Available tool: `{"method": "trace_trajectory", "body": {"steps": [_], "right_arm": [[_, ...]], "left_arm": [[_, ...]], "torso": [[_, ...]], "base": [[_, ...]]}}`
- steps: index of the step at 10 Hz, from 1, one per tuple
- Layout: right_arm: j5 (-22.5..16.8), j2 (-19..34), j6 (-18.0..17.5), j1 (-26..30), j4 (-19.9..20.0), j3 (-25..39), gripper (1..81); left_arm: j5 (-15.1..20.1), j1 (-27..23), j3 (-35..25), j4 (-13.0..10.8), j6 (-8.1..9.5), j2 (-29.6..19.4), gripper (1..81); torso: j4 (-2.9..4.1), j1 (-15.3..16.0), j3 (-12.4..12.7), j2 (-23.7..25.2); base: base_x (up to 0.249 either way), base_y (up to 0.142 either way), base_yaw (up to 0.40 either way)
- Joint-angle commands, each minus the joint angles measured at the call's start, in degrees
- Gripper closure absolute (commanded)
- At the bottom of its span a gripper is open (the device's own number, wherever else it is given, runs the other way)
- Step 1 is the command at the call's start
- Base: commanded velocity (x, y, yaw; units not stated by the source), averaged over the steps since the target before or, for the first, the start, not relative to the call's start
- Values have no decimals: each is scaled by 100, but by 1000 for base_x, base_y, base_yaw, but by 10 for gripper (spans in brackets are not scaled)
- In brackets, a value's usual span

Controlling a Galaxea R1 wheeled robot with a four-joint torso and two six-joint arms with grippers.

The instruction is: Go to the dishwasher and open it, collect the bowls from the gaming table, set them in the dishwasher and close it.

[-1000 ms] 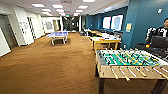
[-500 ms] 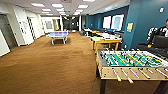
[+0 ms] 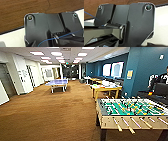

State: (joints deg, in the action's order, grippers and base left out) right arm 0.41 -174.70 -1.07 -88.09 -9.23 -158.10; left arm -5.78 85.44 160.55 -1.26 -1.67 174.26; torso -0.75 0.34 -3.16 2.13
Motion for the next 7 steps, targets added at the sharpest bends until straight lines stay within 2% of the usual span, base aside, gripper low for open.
{"method": "trace_trajectory", "body": {"steps": [1, 7], "right_arm": [[-288, -41, 28, 287, -26, 17, 10], [-288, -41, 28, 287, -26, 17, 10]], "left_arm": [[279, -313, 29, 20, -9, -40, 10], [279, -304, 29, 20, -9, -40, 10]], "torso": [[0, 0, 0, 0], [0, 6, 0, -2]], "base": [[107, 0, 0], [109, 0, 0]]}}
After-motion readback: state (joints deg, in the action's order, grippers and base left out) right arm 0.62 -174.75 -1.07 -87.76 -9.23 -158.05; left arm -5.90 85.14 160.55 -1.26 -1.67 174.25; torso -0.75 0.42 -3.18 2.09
